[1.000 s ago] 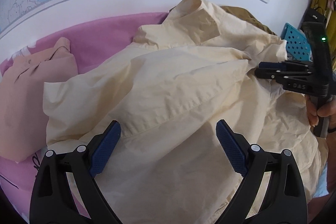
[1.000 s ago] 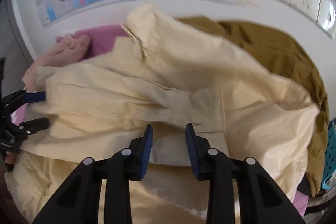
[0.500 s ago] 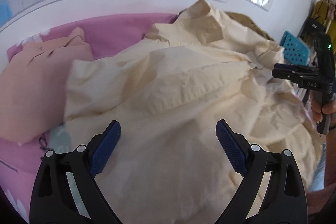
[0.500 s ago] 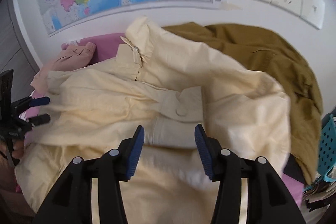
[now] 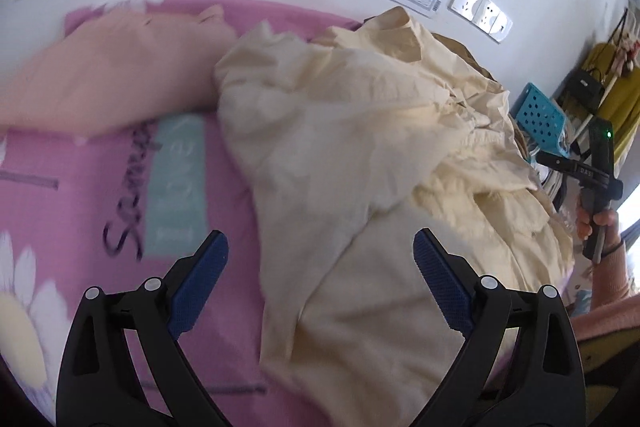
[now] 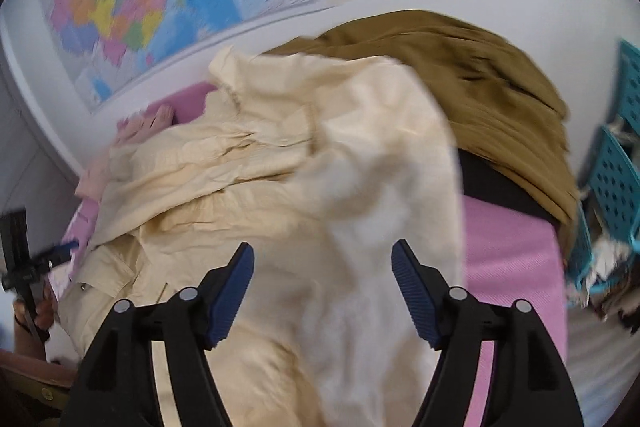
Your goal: Fold large clothes
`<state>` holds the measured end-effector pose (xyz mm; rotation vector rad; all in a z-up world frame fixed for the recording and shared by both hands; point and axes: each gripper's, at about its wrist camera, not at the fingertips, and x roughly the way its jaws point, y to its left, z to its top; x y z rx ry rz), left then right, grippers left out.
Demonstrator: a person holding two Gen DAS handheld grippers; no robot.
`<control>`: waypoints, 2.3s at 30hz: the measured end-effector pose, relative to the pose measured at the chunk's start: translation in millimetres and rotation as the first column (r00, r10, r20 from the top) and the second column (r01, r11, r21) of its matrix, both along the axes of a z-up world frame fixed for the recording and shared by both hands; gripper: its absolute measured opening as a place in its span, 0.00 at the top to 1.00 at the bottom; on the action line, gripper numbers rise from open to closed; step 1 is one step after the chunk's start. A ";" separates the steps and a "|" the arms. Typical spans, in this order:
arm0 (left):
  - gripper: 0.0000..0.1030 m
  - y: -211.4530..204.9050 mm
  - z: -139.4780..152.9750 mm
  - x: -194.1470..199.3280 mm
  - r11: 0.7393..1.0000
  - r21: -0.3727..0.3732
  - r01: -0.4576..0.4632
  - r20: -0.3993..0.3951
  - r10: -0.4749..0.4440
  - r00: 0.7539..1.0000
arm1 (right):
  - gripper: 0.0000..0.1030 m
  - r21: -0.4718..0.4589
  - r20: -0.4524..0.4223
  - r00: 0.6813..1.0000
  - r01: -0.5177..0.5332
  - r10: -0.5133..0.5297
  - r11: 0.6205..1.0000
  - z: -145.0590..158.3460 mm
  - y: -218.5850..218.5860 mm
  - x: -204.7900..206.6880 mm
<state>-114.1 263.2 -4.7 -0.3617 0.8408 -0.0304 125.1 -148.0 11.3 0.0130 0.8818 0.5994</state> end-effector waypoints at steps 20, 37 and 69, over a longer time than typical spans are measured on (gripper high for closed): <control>0.05 -35.8 -45.2 -62.2 0.951 -0.278 0.131 -0.037 -0.147 0.988 | 0.10 0.265 -0.313 0.946 0.000 0.086 0.964 -65.3 -80.6 -66.2; 0.48 -66.4 -49.7 -26.8 0.929 -0.353 0.110 0.003 -0.117 0.993 | 0.73 0.400 -0.227 0.951 -0.108 0.212 0.910 -59.5 -45.3 -89.5; 0.60 -52.8 -32.3 -65.0 0.924 -0.366 0.107 -0.022 -0.123 0.992 | 0.63 0.462 -0.100 0.950 -0.218 0.295 0.860 -13.9 -43.1 -137.6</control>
